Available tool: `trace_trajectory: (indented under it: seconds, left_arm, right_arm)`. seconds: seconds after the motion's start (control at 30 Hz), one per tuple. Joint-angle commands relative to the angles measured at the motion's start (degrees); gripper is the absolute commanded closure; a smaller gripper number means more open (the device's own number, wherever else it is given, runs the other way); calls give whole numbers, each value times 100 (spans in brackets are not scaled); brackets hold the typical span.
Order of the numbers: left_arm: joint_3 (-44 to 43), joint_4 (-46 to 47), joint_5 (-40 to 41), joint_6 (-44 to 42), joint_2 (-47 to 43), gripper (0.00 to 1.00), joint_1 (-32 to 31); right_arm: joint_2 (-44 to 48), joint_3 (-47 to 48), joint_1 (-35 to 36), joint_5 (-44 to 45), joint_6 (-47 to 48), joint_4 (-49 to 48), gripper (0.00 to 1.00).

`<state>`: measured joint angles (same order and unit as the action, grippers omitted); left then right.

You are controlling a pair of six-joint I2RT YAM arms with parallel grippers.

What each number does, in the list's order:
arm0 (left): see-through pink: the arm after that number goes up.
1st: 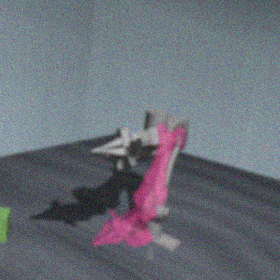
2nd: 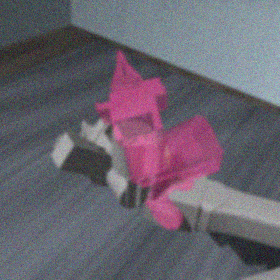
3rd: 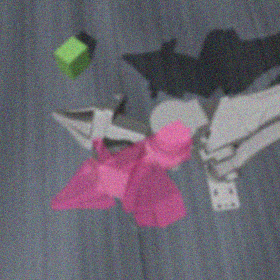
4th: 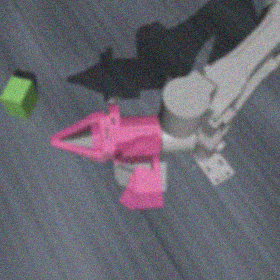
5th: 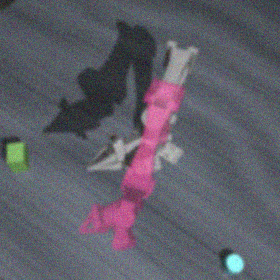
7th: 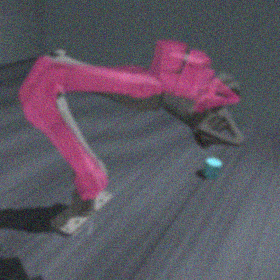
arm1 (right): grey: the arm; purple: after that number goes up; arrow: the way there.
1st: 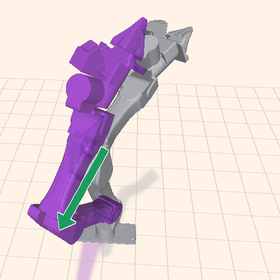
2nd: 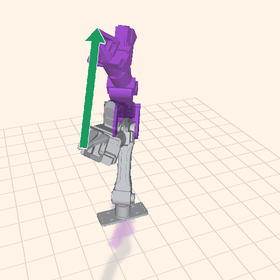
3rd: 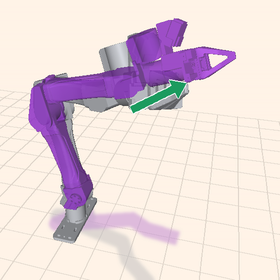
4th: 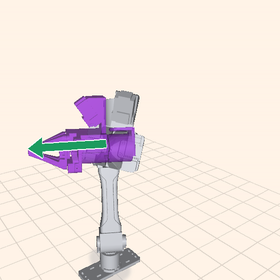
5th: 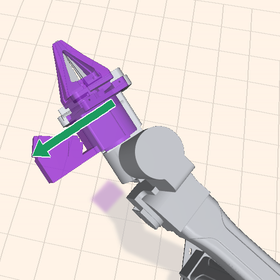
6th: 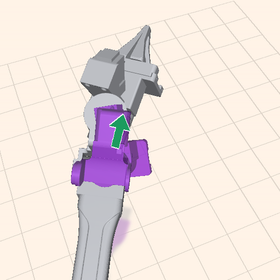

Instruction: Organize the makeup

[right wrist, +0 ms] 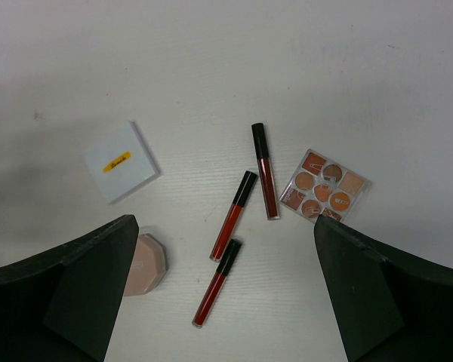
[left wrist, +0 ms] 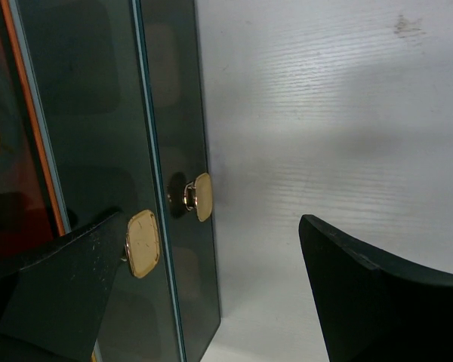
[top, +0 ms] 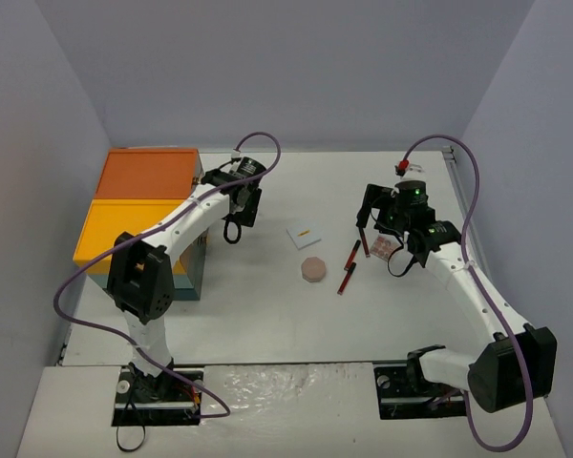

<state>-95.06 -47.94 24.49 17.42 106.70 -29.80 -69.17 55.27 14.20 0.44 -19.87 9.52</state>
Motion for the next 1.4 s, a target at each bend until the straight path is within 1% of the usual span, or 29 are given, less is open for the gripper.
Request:
trace_trajectory:
  seconds: [0.0, 0.13, 0.27, 0.4, 0.53, 0.67, 0.8, 0.97, 1.2, 1.37]
  left_arm:
    - [-354, 54, 493, 30, -5, 3, 112]
    - [-182, 84, 614, 166, 57, 3, 123]
    - [-15, 6, 412, 337, 18, 3, 123]
    - [283, 55, -113, 558, -112, 3, 115]
    - [331, 206, -731, 747, -202, 3, 43]
    - [161, 318, -1074, 847, -184, 3, -119]
    - [-263, 179, -1068, 878, -25, 3, -324]
    - [-518, 145, -1067, 1001, 18, 3, -441]
    - [-902, 68, -1175, 1057, 219, 3, -794]
    - [-1074, -47, -1074, 1059, 201, 3, -817]
  right_arm:
    - [266, -80, -31, -185, 68, -275, 0]
    - [356, -149, -31, -167, 102, -275, 0]
    - [377, -200, -31, -184, 98, -284, 0]
    - [368, -219, -31, -193, 71, -284, 0]
    - [348, -228, -31, -185, 69, -284, 0]
    - [356, -239, -31, -182, 47, -281, 0]
    - [396, -272, -22, -141, 70, -275, 0]
    - [398, -322, -31, -173, 62, -260, 0]
    - [220, -358, -31, -291, 84, -199, 0]
    - [-91, -385, -22, -488, 121, -156, 3]
